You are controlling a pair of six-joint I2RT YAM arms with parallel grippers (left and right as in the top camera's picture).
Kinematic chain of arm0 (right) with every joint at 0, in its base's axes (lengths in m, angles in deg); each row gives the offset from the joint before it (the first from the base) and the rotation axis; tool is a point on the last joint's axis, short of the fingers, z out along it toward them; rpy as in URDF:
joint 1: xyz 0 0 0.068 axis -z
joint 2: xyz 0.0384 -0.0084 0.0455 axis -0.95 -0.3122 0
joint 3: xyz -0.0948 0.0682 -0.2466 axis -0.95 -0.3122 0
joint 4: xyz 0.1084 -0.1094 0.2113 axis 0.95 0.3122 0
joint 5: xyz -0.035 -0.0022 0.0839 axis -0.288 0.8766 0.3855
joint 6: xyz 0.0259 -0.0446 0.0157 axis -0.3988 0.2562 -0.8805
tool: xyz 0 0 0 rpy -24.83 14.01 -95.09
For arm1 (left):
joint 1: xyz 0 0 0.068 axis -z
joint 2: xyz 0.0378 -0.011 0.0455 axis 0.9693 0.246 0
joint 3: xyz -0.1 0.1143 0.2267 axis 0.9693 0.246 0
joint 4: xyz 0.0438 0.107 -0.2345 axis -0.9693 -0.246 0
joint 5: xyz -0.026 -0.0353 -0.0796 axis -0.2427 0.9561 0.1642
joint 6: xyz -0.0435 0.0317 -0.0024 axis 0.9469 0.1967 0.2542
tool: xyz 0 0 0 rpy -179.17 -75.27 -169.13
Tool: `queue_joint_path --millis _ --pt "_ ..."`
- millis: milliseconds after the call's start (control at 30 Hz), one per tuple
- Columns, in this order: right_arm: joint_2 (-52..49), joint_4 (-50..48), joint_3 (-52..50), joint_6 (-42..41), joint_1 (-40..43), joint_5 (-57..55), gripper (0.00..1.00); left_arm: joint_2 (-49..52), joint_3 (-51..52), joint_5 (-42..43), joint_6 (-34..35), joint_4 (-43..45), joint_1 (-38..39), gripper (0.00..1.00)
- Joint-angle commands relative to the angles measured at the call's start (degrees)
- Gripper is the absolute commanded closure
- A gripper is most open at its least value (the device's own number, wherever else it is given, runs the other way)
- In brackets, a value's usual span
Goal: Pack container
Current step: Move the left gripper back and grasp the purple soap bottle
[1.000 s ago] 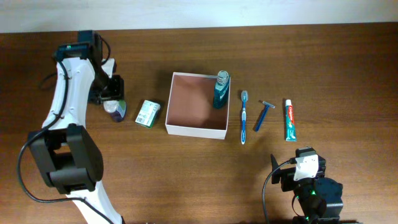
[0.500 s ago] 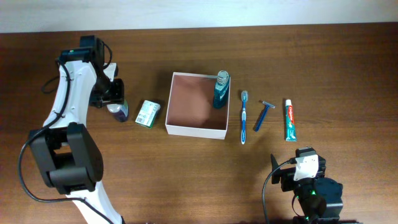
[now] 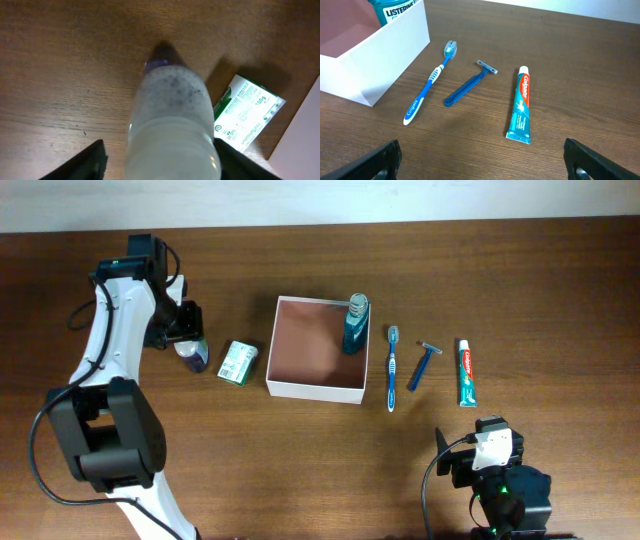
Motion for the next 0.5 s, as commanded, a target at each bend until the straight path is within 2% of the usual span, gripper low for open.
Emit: queue_joint_path --millis 0,167,200,300,467 --pt "0.4 -0.1 -0.1 -0.7 0.5 0.3 0.01 -0.1 0.9 -0.2 1.7 0.6 0.0 0.3" --pt "0.4 -0.1 -0.1 -0.7 0.5 0.3 0.01 -0.1 0.9 -0.2 1.1 0.7 0.0 0.34" --pt "0.4 -0.1 -0.1 -0.7 0.5 0.3 0.01 -0.1 0.9 -0.2 1.1 0.8 0.0 0.33" --pt "0.4 -0.1 -0.1 -0.7 0.5 0.3 0.01 -0.2 0.1 0.0 -0.6 -0.2 0.0 0.22" --pt "0.4 -0.1 -0.1 -0.7 0.5 0.3 0.01 -2.0 -3.9 0.9 -0.5 -4.5 0.0 0.18"
